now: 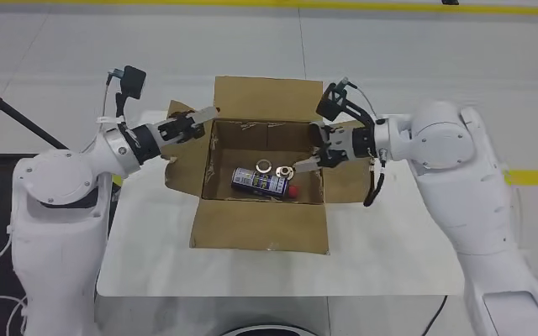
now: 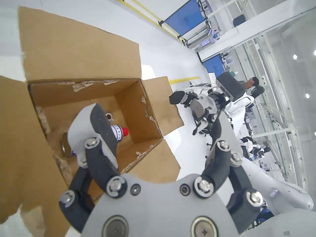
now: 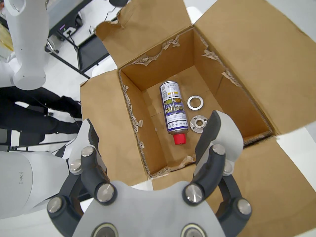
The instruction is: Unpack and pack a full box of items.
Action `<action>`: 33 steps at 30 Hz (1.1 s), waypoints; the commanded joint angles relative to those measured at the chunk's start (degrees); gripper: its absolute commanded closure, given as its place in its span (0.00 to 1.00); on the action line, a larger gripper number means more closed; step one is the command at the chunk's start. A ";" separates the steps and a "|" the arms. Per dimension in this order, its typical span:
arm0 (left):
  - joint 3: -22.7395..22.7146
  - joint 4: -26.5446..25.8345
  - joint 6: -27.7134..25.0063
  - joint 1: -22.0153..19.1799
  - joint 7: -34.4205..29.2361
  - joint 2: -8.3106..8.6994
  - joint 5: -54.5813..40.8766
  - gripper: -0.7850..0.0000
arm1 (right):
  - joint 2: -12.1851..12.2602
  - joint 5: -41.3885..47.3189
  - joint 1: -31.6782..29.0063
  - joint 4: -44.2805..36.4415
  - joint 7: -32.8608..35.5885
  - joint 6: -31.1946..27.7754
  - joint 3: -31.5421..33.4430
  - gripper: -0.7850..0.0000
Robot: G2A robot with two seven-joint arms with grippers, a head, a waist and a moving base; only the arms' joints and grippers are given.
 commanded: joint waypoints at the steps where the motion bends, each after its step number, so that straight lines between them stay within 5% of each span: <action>1: -2.10 -0.80 -0.28 2.39 -0.16 0.26 -1.22 0.00 | -0.92 0.20 2.61 2.56 -1.01 -0.09 -3.45 0.00; 6: -4.70 -2.68 -2.47 6.57 -1.85 0.79 -4.71 0.00 | -1.20 0.15 3.37 3.45 -1.49 0.05 -4.22 0.00; 17: -4.70 -2.68 -2.47 6.57 -1.85 0.79 -4.71 0.00 | -2.04 -3.70 3.51 1.07 -2.19 2.09 -8.39 0.00; 23: -6.39 -1.10 -1.59 9.34 4.48 1.11 -3.04 0.00 | -5.15 -11.84 8.26 3.76 -4.93 3.10 -17.85 0.00; 33: -15.39 -1.65 -0.63 15.88 10.23 1.87 -5.26 0.00 | -12.42 -16.15 14.83 16.99 -9.88 3.09 -30.31 0.00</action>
